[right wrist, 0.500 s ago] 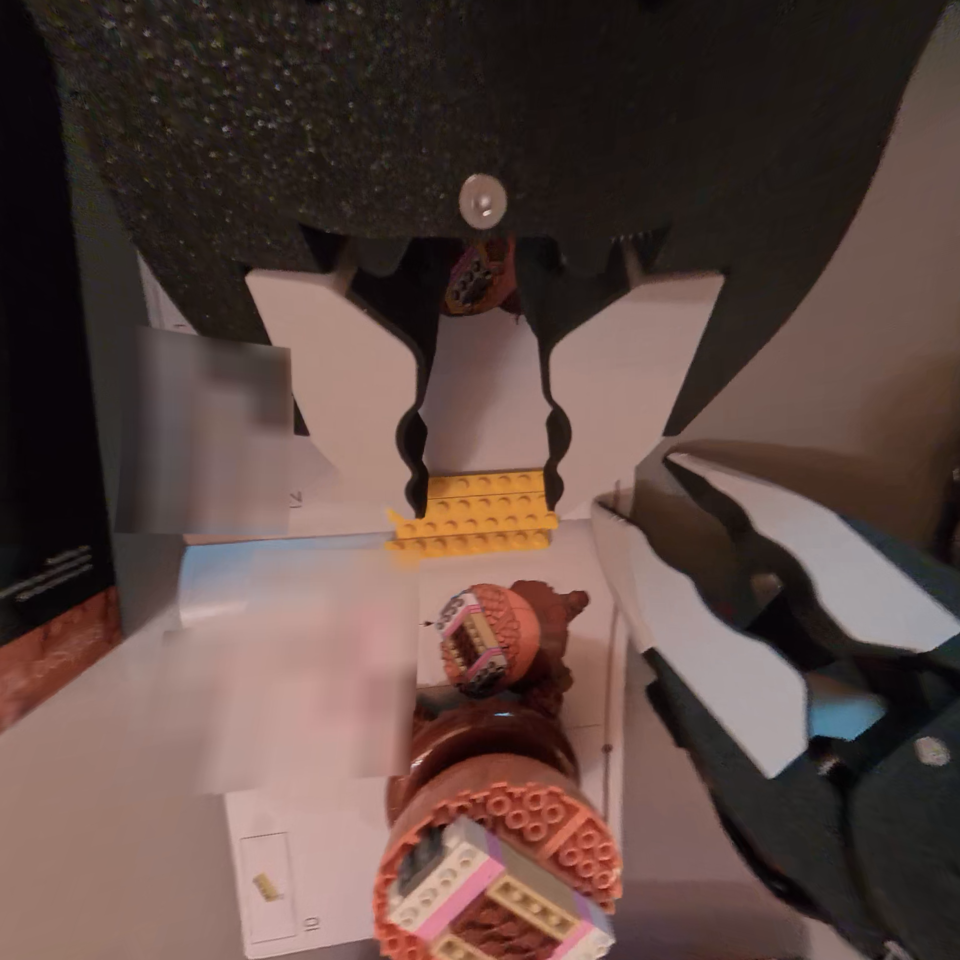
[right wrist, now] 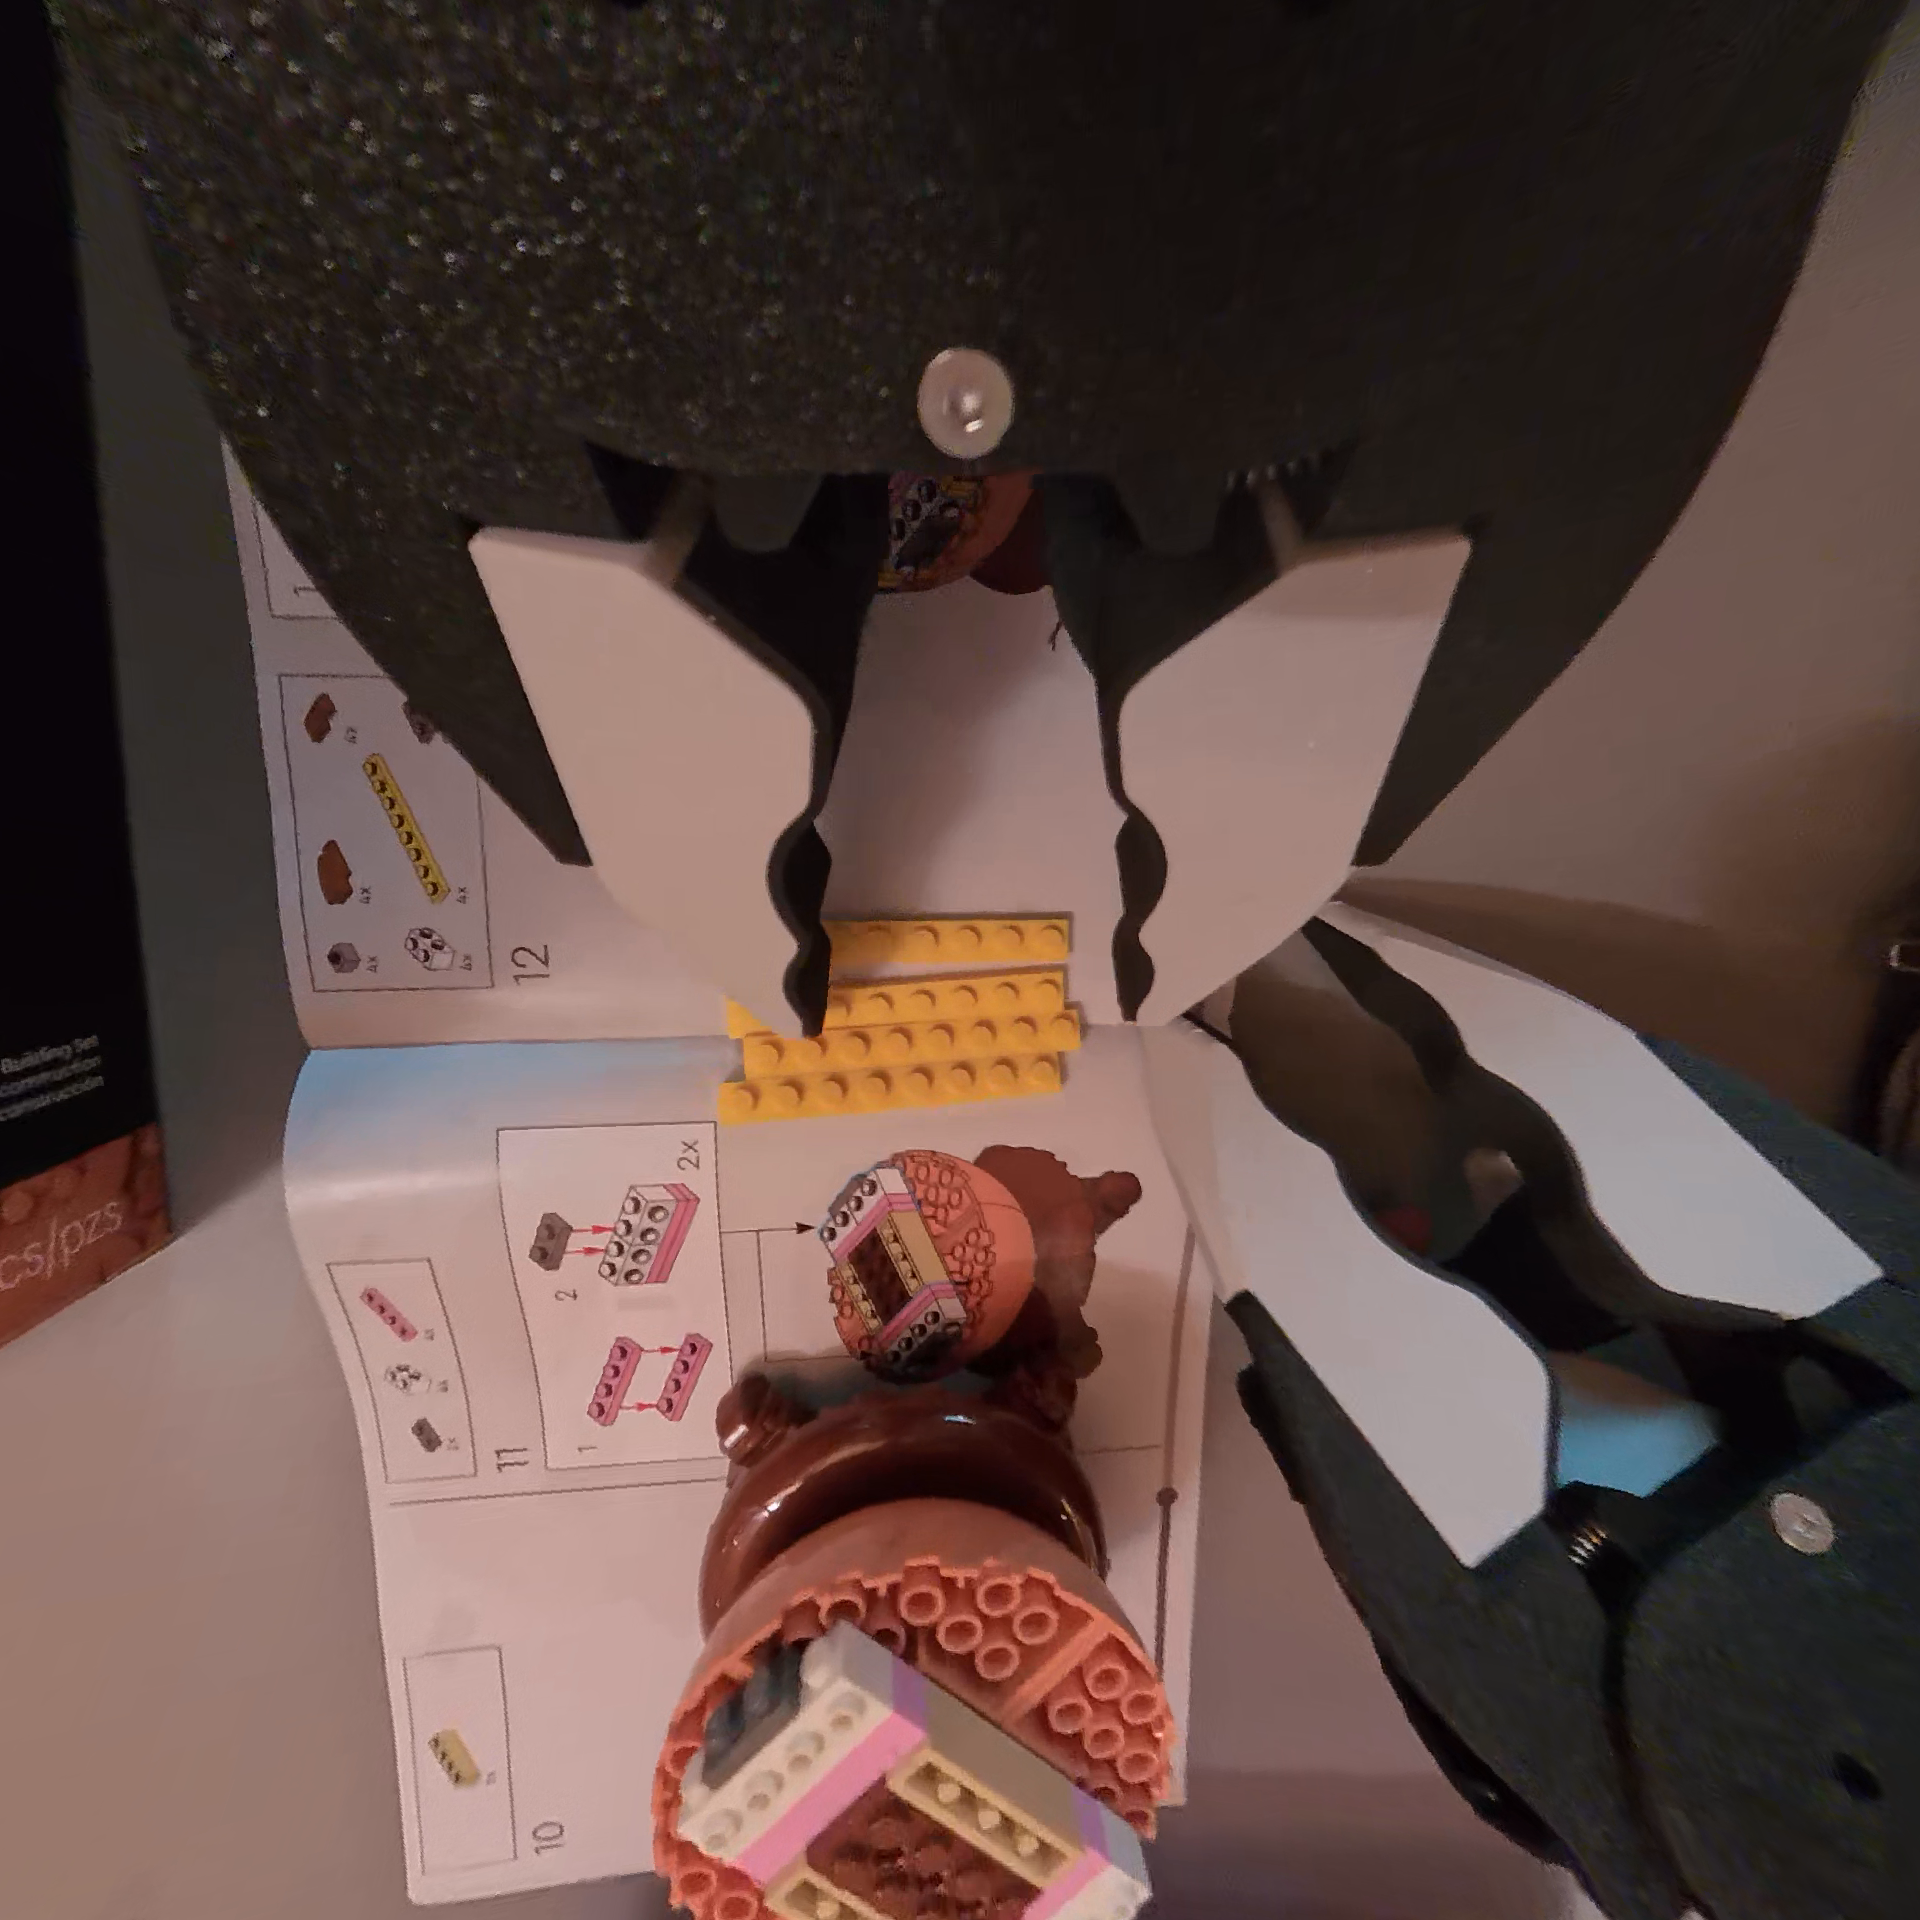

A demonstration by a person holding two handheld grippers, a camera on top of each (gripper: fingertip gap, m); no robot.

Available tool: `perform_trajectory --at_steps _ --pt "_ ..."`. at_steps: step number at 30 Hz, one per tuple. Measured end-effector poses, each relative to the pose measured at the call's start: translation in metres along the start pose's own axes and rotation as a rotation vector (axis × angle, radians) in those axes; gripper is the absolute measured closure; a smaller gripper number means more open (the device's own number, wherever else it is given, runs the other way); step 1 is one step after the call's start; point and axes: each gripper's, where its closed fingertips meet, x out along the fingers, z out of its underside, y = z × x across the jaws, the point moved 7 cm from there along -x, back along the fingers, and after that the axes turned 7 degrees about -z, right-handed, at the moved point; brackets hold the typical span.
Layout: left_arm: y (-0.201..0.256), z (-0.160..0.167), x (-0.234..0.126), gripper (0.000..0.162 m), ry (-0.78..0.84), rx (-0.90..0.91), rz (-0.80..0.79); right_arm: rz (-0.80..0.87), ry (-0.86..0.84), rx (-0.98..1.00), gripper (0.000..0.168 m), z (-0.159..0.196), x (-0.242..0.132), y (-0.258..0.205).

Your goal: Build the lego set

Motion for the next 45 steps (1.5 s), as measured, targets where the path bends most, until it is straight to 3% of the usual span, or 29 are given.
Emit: perform_trajectory --at_steps 18,24,37,41,45 --pt "0.001 0.000 0.000 0.129 0.005 0.016 -0.002 0.028 -0.004 0.028 0.117 0.005 -0.004 -0.005" --pt "0.002 0.000 -0.001 0.129 0.004 0.018 0.001 -0.003 0.034 -0.023 0.123 -0.008 0.003 -0.013" --pt "0.004 0.003 -0.005 0.130 -0.004 0.021 -0.003 -0.005 0.003 0.025 0.114 -0.004 0.007 -0.003" --pt "0.003 0.002 -0.010 0.130 0.008 0.022 -0.016 0.077 0.117 0.001 0.119 -0.010 -0.014 -0.009" --pt "-0.002 -0.002 -0.017 0.130 0.051 -0.004 -0.030 0.363 0.482 -0.048 0.121 -0.016 -0.068 -0.027"
